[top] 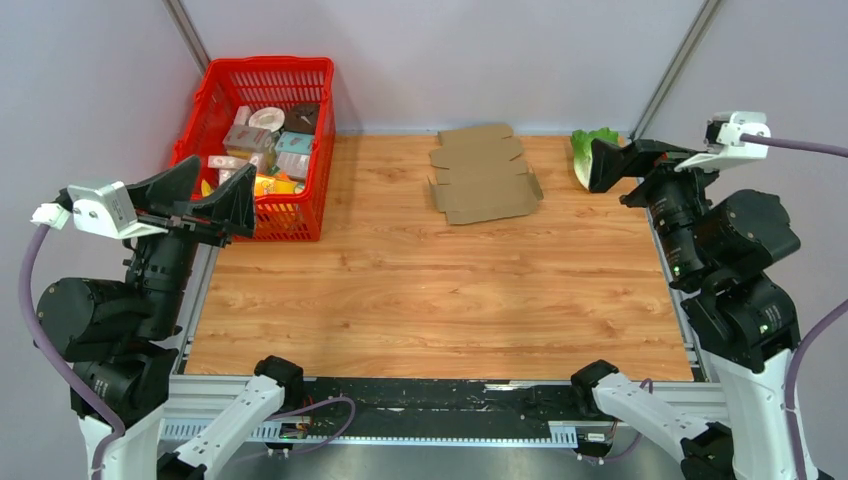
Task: Fold the paper box
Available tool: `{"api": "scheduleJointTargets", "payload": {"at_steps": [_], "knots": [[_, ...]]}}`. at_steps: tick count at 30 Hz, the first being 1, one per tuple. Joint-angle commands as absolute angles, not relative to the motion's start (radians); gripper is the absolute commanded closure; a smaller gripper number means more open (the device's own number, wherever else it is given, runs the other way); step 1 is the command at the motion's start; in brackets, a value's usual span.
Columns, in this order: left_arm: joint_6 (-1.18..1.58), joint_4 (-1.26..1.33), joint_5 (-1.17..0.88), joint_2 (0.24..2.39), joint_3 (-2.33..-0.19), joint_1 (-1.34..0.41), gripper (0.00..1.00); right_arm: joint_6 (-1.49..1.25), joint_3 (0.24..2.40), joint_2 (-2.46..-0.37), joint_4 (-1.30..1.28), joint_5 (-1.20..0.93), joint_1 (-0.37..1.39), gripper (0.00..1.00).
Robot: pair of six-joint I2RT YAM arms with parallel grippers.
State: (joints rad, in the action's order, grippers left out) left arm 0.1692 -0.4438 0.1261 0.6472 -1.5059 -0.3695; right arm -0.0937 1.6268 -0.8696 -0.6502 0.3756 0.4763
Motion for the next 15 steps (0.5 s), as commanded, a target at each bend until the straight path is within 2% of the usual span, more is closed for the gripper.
{"api": "scheduleJointTargets", "payload": {"at_steps": [1, 12, 15], "knots": [[0.155, -0.437, 0.083, 0.675, -1.503, -0.362, 0.09, -0.138, 1.652, -0.911, -0.679, 0.367, 0.472, 0.00], [0.084, -0.482, 0.049, 0.719, -1.506, -0.362, 0.07, -0.211, 1.631, -0.983, -0.718, 0.437, 0.471, 0.00], [0.058, -0.495, 0.029, 0.741, -1.493, -0.362, 0.07, -0.288, 1.569, -0.996, -0.713, 0.349, 0.468, 0.00]]}}
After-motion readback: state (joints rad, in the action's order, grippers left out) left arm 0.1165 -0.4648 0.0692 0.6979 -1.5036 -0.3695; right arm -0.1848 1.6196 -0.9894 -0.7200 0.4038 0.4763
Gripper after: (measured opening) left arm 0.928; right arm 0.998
